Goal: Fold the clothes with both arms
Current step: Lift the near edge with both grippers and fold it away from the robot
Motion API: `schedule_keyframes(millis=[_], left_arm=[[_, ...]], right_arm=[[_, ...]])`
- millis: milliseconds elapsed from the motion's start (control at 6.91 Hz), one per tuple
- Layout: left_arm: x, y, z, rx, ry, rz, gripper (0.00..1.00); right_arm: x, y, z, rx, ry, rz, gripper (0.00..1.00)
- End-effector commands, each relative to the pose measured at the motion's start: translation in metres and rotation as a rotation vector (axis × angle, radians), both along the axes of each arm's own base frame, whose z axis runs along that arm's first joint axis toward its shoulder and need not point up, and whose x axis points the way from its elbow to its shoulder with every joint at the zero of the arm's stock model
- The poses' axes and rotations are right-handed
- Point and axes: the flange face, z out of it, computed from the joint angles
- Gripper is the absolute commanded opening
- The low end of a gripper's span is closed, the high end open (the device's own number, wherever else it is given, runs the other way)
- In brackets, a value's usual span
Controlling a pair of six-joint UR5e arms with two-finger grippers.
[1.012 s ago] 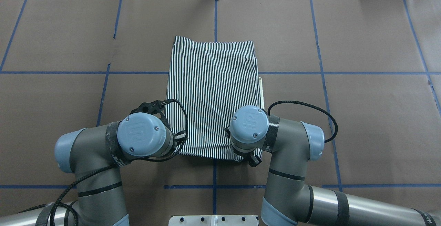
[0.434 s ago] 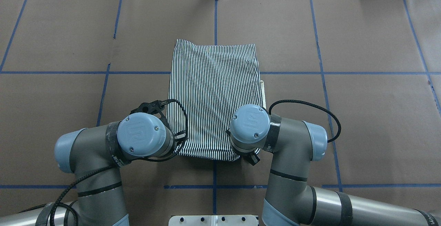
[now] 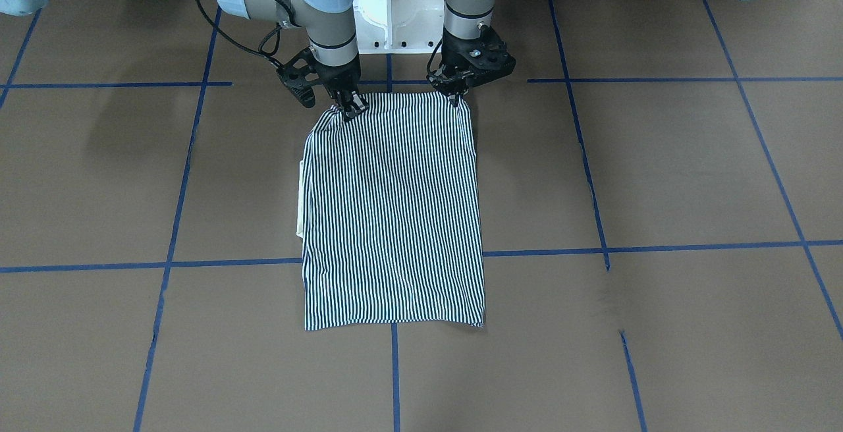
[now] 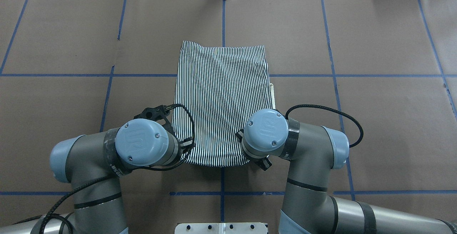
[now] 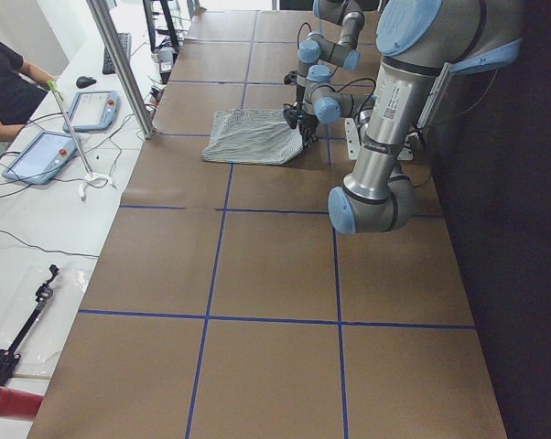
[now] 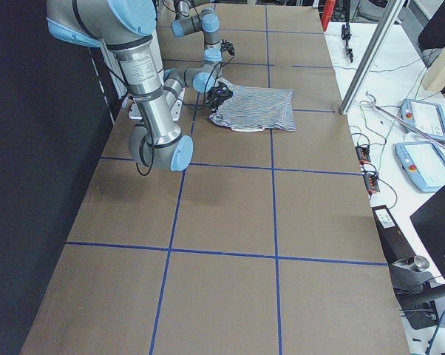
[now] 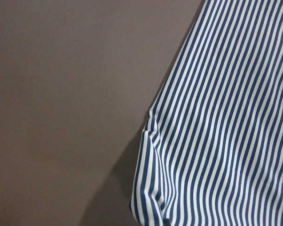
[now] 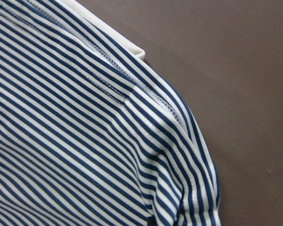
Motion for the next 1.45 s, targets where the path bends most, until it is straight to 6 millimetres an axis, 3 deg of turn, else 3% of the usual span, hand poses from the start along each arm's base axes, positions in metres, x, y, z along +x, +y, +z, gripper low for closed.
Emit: schedule_keyframes(millis=[0,145,434,723,868,1012,1302], left_arm=[[-0.004,0.048,-0.010,-0.040,0.015,0.086,0.00],[0.000,0.065,-0.010,-0.074,0.008,0.107,0.00],[0.003,0.072,-0.015,-0.088,0.018,0.114,0.00],[-0.025,0.010,-0.013,-0.083,0.024,-0.007,0.00],[-0.036,-0.010,-0.015,-0.079,0.039,-0.049,0.00],[-0.039,-0.024,-0.015,-0.073,0.063,-0.075,0.00],[-0.015,-0.034,-0.002,-0.128,0.129,-0.138,0.00]], right_arm=[[0.011,0.036,-0.015,0.018,-0.054,-0.050,0.00],[0.008,0.057,-0.010,0.017,-0.053,-0.084,0.00],[0.001,0.061,-0.009,0.030,-0.050,-0.102,0.00],[0.016,0.024,-0.016,0.093,-0.073,-0.055,0.00],[0.029,-0.002,-0.023,0.122,-0.121,-0.016,0.00],[0.025,-0.013,-0.014,0.135,-0.110,-0.014,0.00],[0.007,-0.042,-0.019,0.148,-0.086,0.000,0.00]])
